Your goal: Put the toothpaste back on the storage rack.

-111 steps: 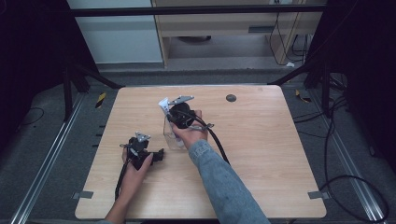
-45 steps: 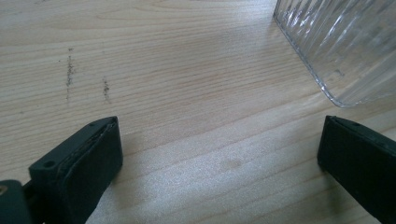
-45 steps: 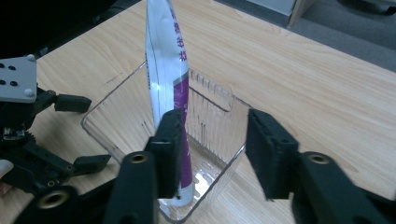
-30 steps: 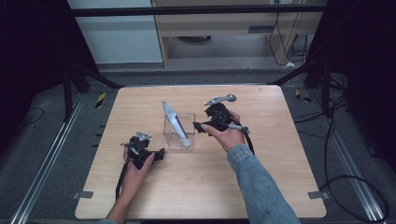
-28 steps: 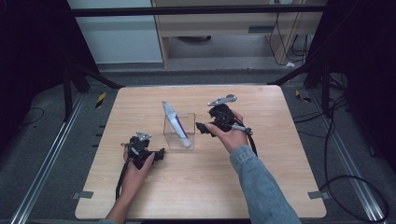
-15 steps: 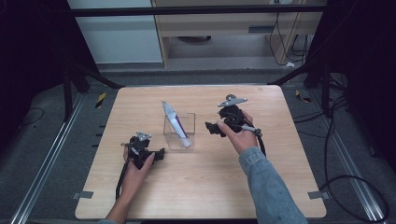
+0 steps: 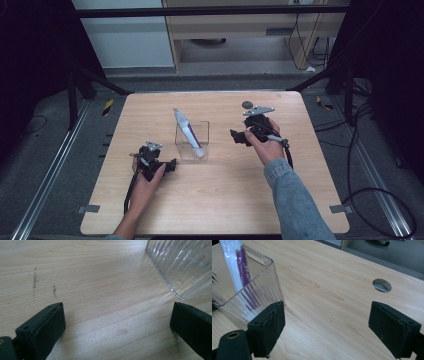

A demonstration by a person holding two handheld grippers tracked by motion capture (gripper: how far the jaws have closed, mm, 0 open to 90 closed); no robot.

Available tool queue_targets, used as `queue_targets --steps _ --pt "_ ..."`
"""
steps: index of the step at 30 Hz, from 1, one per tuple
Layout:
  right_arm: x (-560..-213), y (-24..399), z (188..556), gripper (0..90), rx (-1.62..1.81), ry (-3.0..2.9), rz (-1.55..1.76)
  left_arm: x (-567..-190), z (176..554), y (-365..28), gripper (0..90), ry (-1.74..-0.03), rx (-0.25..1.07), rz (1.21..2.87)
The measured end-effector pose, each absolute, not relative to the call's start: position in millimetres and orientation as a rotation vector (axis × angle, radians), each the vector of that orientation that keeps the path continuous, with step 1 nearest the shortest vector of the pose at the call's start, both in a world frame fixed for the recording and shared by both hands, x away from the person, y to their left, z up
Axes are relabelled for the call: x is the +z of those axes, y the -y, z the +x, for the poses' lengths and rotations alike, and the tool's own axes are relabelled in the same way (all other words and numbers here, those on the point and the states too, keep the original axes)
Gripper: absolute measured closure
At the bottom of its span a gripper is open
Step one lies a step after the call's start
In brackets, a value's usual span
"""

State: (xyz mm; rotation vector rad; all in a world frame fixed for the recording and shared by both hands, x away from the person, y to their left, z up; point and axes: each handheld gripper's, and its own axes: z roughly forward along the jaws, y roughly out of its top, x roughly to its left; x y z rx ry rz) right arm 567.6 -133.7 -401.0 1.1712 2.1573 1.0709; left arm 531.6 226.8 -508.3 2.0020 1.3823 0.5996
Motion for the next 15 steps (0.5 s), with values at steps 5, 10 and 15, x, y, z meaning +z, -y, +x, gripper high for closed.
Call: queue_targets --steps 5,10,15 --pt "-403 143 568 13.6 1.072 -2.137 1.181 -508 532 -227 0.0 -1.382 0.599 2.002" --pt "-405 152 569 13.2 1.056 -2.13 1.195 -508 532 -227 0.0 -1.382 0.599 2.002" --pt "-410 166 569 13.1 1.039 -2.109 1.233 -508 532 -227 0.0 -1.382 0.599 2.002"
